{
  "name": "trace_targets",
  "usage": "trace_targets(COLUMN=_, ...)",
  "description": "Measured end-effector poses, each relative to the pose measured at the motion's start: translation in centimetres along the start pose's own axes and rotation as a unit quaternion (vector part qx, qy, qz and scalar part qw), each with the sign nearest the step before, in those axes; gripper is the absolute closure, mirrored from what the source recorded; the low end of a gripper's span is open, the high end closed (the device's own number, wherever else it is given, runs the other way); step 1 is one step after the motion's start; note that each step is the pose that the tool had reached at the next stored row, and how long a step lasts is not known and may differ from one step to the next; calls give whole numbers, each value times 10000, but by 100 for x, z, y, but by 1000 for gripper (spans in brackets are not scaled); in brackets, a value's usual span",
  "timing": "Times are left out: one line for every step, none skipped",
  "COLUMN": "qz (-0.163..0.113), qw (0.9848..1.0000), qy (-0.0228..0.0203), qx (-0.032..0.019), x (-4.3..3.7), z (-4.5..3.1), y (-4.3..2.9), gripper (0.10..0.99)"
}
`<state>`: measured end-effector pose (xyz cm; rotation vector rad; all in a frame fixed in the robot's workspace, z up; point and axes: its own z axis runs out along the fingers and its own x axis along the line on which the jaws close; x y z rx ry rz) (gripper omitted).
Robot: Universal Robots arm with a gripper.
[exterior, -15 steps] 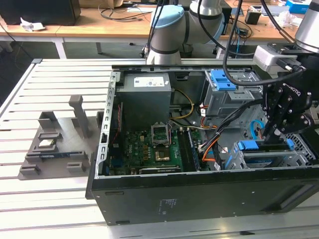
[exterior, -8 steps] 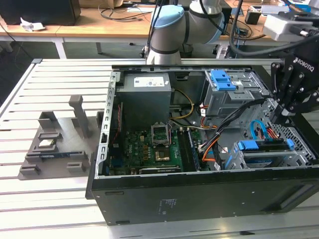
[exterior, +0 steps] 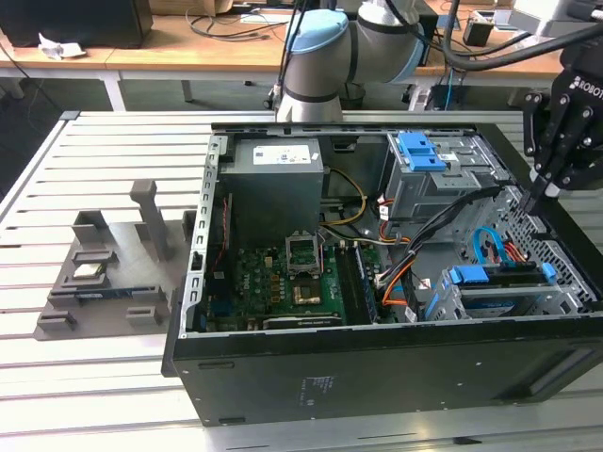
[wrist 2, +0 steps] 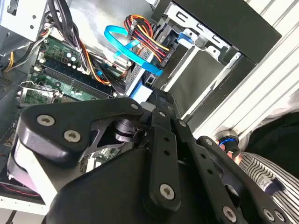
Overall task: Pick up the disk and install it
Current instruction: 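Insert the second disk wire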
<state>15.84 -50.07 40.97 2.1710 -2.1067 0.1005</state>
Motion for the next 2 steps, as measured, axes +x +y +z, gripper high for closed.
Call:
trace_targets(qz=0, qw=10000, qy=0, qx=0, x=0, z=0, y=0, gripper=980)
trace_targets(qz=0, qw=10000, qy=0, qx=0, x=0, z=-1, y=0, gripper=980)
